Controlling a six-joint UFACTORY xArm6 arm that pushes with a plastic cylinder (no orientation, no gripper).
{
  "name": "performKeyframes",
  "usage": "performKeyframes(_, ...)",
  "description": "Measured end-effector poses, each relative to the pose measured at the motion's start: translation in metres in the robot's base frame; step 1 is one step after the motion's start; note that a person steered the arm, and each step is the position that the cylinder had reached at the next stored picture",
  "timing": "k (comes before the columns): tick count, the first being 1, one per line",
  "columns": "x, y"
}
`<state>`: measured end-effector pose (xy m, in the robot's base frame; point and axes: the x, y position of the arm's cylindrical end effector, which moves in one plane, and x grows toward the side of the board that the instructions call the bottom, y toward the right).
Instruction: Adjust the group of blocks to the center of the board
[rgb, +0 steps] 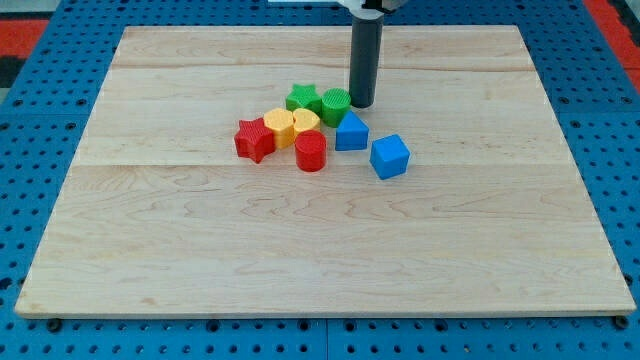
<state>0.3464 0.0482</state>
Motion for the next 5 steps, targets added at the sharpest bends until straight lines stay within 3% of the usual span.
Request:
performKeyframes(1,0.017,0.009)
performKeyframes(2,0.089,0.077)
performKeyframes(3,0.161,0.100)
performKeyframes(5,0.072,0.079)
